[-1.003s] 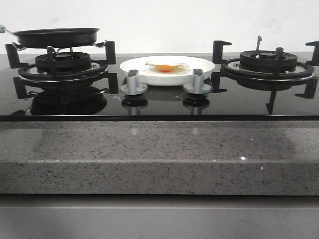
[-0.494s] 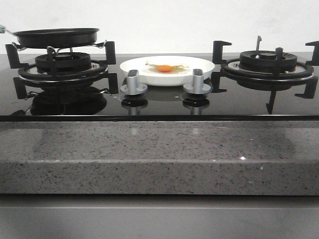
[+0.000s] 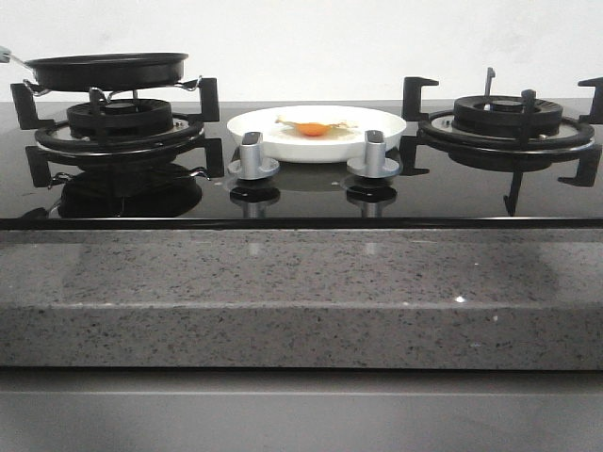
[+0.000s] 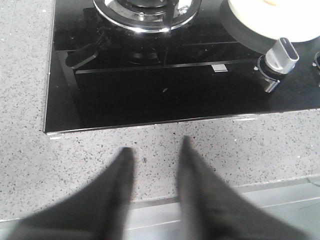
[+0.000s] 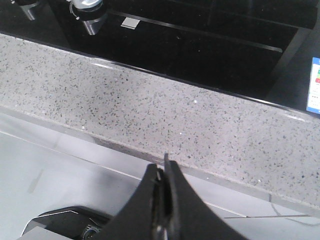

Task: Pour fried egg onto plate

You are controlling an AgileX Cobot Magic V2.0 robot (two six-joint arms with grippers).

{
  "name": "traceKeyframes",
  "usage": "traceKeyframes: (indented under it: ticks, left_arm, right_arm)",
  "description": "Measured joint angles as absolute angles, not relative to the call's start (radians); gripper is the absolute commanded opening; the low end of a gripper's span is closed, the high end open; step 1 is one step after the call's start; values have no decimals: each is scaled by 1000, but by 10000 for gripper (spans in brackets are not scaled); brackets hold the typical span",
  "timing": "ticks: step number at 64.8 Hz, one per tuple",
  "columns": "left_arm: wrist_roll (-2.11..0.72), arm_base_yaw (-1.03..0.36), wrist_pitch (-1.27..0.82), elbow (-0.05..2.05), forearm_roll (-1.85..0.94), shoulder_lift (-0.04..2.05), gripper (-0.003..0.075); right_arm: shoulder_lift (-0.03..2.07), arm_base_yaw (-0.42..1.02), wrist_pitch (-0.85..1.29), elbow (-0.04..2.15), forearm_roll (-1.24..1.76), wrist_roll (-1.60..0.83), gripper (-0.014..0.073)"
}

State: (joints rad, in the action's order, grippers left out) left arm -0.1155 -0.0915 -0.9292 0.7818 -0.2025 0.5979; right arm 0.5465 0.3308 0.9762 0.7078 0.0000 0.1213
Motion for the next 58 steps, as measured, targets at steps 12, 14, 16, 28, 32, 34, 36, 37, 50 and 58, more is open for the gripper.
traceKeyframes:
  ticks: [12, 14, 16, 28, 32, 34, 36, 37, 50, 58]
  left_arm:
    - [-115, -91, -929, 782, -203, 598, -19]
    - [-115, -91, -929, 782, -203, 598, -19]
    - [-115, -91, -929, 782, -203, 598, -19]
    - [-115, -91, -929, 782, -203, 598, -19]
    - [-115, -91, -929, 782, -203, 598, -19]
    - [-115, -91, -929, 782, -203, 598, -19]
    - [-115, -91, -929, 782, -203, 598, -19]
    - [-115, -91, -929, 782, -203, 598, -19]
    - [-115, -91, -900, 772, -189, 561, -19]
    - [-115, -79, -874, 740, -177, 470, -19]
  right_arm:
    - [547, 331, 976, 708, 0, 121, -67]
    - [547, 331, 976, 708, 0, 121, -67]
    - [547, 331, 976, 708, 0, 121, -67]
    - [547, 331, 982, 708, 0, 121, -67]
    - [547, 331, 982, 708, 0, 121, -67]
    - [547, 331, 982, 708, 0, 121, -67]
    - [547, 331, 982, 708, 0, 121, -67]
    - [547, 331, 982, 708, 0, 121, -67]
    - [547, 331, 982, 708, 0, 121, -67]
    - [547, 331, 982, 708, 0, 121, -67]
